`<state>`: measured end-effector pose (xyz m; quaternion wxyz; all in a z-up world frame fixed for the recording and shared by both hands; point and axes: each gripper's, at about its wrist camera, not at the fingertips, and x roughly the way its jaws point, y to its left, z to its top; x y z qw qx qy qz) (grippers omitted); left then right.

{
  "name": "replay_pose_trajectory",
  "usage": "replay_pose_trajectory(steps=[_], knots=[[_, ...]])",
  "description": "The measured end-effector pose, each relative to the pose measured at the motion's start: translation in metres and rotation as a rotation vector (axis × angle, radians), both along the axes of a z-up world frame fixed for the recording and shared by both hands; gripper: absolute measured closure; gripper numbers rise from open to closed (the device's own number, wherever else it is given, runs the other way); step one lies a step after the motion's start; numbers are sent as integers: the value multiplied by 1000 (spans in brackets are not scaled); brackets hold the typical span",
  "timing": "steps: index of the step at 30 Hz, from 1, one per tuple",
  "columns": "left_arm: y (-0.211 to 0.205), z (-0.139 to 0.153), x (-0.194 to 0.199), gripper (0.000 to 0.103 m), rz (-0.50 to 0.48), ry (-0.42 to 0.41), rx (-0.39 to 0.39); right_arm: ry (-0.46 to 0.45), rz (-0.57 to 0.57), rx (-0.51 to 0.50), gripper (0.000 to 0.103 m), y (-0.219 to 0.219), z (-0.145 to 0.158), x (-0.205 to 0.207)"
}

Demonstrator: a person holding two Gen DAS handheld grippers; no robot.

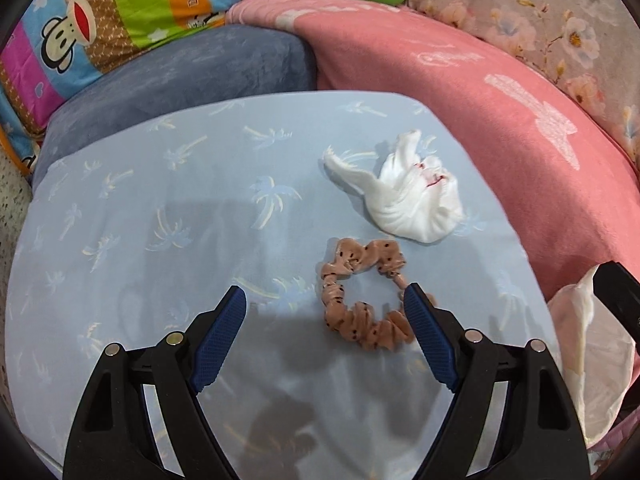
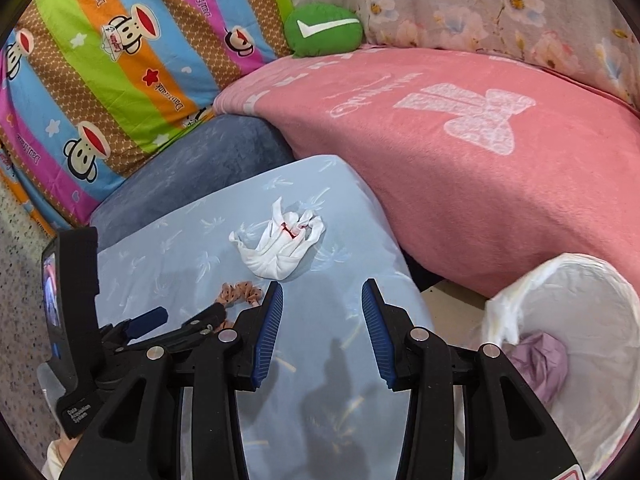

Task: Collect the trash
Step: 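Grasp the brown scrunchie with the left gripper while the right grasps the white cloth, then carry the scrunchie and white cloth over the bin and open both grippers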

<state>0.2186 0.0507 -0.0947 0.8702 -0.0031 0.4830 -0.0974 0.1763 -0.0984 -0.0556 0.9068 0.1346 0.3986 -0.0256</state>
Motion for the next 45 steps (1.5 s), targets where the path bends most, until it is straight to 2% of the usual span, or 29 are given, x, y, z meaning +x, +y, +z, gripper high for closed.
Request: replay_pose_trajectory(steps=[6, 9, 14, 16, 21, 23, 24, 25, 27, 30, 36, 45], knots=[[-3, -19, 10, 43, -24, 50, -26, 33, 20, 5, 62, 11, -23, 33], [-3, -17, 8, 50, -38, 20, -16, 49, 34, 7, 62, 19, -34, 50], [3, -18, 13, 86, -46, 18, -21, 80, 47, 16, 62, 28, -53, 75], [5, -18, 16, 91, -42, 19, -16, 94, 49, 27, 62, 31, -61, 84], [11, -15, 21, 92, -25, 6, -19, 120, 57, 36, 62, 38, -78, 101], [13, -14, 24, 92, -21, 6, -17, 125, 57, 43, 66, 39, -82, 106], [14, -14, 25, 92, -17, 7, -15, 116, 56, 39, 69, 40, -82, 105], [15, -14, 26, 92, -15, 8, -16, 120, 66, 44, 81, 41, -83, 106], [16, -14, 26, 92, -10, 10, -19, 124, 72, 53, 93, 43, -82, 106], [16, -10, 23, 92, -7, 9, -24, 102, 73, 33, 95, 45, -74, 97], [14, 15, 5, 92, -13, -33, -29, 23, 78, 25, 95, 46, -35, 66], [5, 81, -36, 92, -41, -153, -63, -126, 57, 14, 95, 31, 52, 8]])
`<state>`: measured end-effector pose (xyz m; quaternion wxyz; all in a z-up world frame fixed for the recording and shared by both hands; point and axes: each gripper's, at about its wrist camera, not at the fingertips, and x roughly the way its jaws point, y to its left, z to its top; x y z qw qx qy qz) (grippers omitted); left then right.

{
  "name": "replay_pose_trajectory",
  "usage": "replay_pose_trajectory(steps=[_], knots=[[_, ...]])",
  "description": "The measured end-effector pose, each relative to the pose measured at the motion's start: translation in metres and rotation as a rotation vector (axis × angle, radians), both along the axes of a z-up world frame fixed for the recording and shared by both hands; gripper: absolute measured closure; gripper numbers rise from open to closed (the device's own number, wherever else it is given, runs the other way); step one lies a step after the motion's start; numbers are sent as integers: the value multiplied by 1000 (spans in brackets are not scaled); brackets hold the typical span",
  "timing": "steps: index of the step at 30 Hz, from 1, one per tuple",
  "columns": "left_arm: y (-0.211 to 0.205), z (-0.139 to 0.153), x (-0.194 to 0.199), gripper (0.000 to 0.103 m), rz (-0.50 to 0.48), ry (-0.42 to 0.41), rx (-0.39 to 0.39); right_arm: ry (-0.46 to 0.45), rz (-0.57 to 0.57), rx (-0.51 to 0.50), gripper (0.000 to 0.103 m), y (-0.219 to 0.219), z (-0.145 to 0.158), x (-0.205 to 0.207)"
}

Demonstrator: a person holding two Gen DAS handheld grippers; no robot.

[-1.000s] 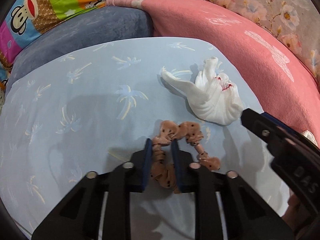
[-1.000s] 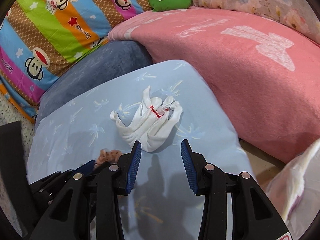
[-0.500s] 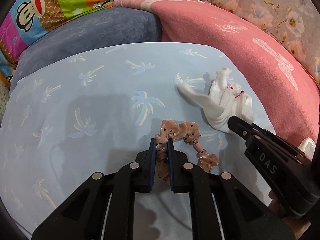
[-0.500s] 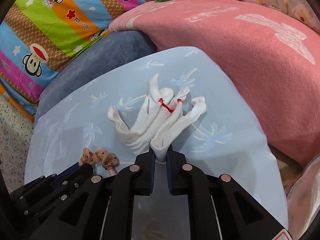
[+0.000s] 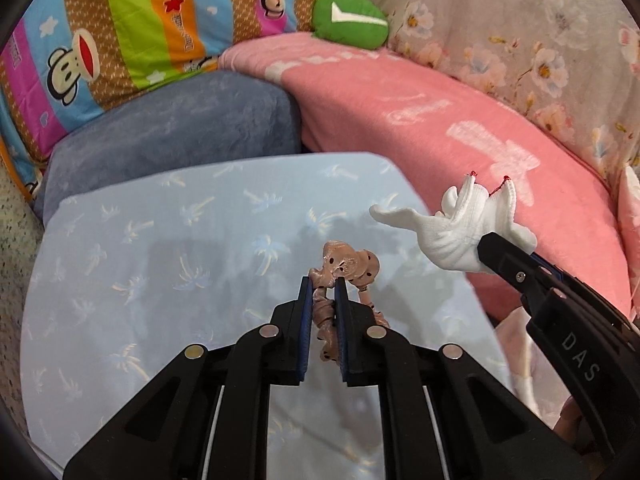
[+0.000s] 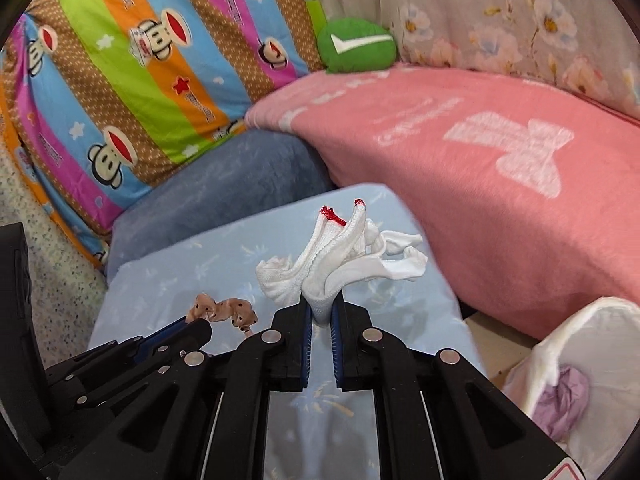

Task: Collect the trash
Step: 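Carry the scrunchie and white cloth over the bin and open both grippers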

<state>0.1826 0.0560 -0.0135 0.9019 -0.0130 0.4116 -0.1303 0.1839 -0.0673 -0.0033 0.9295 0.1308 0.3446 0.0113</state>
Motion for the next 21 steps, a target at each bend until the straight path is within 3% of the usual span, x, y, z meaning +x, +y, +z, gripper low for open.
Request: replay_pose_trajectory(steps=[10, 21], knots=[[-28, 61, -54, 92, -70, -135, -25, -143, -39, -19, 95, -29, 79, -75], [-64, 83, -94, 92, -164, -196, -28, -203, -111, -15, 95, -70, 107, -140]])
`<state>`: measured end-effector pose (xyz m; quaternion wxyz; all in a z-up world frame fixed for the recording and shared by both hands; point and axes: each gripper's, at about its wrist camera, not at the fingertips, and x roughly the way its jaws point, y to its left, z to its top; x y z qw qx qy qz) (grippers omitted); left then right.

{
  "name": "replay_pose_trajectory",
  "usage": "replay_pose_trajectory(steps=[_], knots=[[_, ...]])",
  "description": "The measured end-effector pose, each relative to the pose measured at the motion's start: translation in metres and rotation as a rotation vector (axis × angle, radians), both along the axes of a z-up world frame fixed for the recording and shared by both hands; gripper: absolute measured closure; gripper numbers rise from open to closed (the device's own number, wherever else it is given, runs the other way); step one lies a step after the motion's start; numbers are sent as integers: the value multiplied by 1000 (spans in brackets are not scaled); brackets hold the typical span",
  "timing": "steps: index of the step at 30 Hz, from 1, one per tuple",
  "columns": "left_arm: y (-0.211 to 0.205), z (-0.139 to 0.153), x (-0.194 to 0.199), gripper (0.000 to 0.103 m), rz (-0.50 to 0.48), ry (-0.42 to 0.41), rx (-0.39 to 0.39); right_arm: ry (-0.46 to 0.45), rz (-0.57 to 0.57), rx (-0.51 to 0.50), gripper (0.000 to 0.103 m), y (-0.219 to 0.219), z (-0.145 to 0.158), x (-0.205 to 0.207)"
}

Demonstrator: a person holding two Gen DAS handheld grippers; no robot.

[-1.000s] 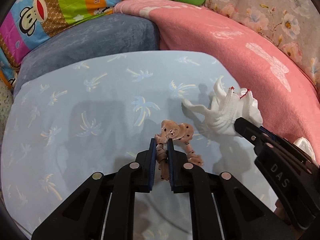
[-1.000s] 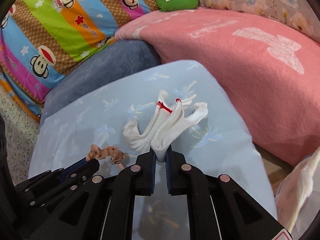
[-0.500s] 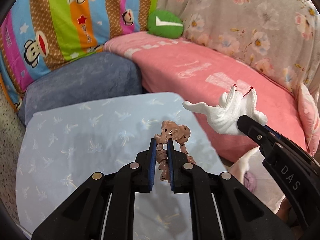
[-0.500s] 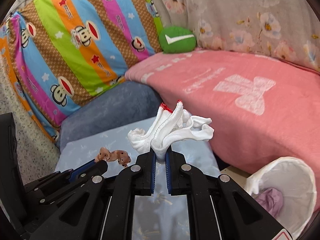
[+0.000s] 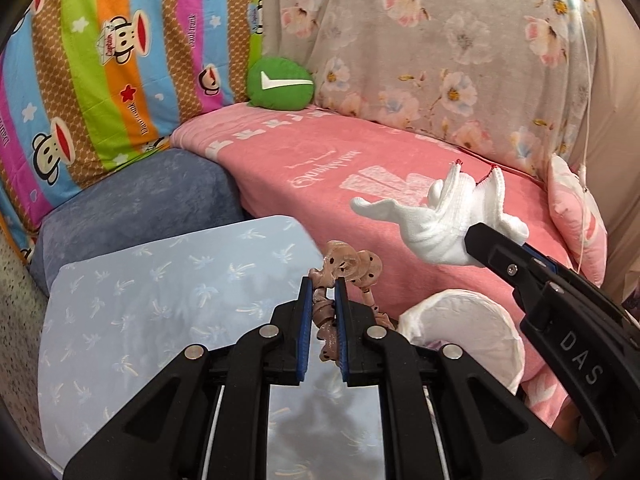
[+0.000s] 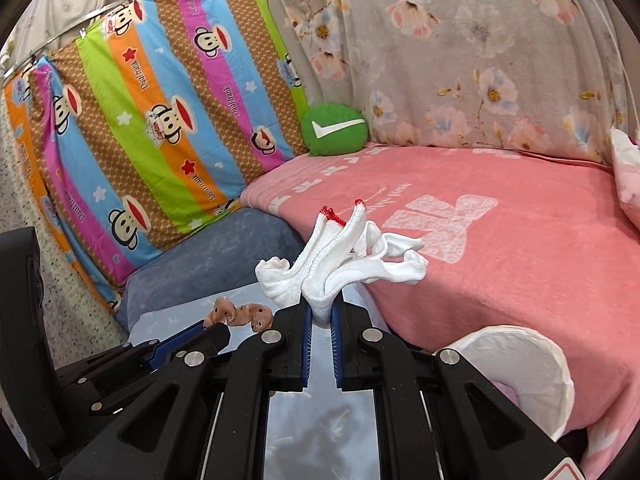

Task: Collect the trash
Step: 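Carry the scrunchie and white cloth over the bin and open both grippers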

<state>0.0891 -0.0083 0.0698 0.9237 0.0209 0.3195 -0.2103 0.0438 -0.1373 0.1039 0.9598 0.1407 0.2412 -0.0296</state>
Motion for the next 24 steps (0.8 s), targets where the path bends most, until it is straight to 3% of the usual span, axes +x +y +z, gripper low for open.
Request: replay_pose_trajectory(steps=[24], knots=[[-74, 7, -57, 92, -169, -39, 47, -18, -158, 59, 95, -87, -7, -81]])
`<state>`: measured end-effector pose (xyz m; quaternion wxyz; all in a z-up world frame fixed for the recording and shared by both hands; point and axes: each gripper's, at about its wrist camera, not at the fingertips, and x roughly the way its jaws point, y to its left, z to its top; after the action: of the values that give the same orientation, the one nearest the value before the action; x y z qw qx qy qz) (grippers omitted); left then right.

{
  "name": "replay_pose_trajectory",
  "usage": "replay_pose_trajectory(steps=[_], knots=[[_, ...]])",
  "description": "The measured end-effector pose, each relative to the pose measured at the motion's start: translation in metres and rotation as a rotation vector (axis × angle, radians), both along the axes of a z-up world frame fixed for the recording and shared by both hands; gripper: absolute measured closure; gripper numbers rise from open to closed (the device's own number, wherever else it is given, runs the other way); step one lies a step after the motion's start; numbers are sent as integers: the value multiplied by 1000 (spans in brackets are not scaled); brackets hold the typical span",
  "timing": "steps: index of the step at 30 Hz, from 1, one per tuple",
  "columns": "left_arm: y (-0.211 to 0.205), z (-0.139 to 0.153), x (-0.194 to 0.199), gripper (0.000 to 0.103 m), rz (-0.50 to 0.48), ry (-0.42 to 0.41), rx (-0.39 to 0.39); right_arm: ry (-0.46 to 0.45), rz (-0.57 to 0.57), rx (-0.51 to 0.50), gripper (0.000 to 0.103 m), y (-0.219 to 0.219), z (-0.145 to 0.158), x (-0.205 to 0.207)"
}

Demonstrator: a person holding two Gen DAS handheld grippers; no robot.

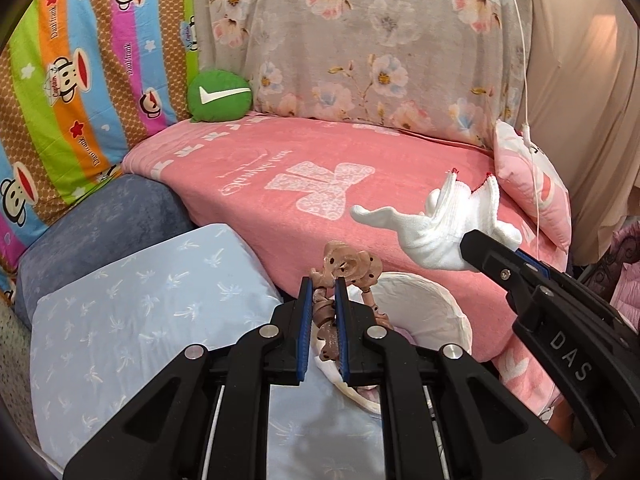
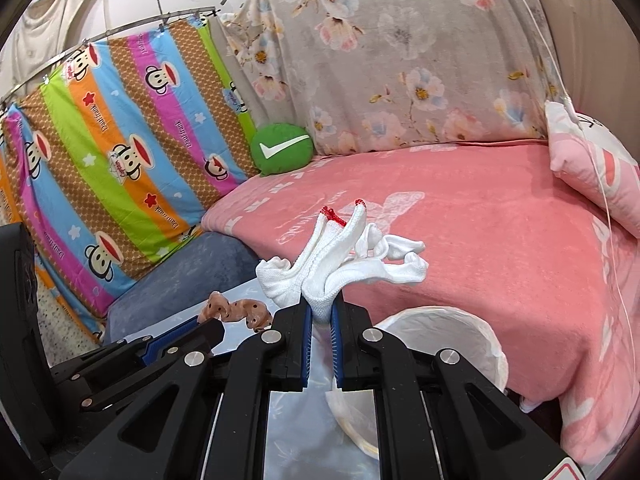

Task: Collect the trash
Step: 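Carry the scrunchie and white cloth over the bin and open both grippers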

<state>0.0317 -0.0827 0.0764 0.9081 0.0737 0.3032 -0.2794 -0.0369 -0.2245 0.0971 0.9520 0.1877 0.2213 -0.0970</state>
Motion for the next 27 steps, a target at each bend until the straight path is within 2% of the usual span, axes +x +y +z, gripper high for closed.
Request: replay_pose_trajectory(steps=[9, 18, 22, 24, 26, 27], knots=[[-25, -5, -9, 92, -50, 10, 21, 9, -48, 17, 95, -27, -10, -21], [-43, -19, -1, 90, -92, 43, 11, 34, -77, 35, 95, -48, -27, -22], [-48, -22, 5, 88, -96, 31, 9, 44, -81, 42, 94, -55, -34, -17], [-50, -23, 8, 71, -94, 31, 16, 47, -83, 43, 93, -56, -37, -14], [-49, -22, 10, 38, -73, 12, 9, 44, -94, 36, 89, -57, -38, -10], [-48, -21, 10, 33, -60, -2, 6, 45, -97, 33, 89, -58, -38, -8]])
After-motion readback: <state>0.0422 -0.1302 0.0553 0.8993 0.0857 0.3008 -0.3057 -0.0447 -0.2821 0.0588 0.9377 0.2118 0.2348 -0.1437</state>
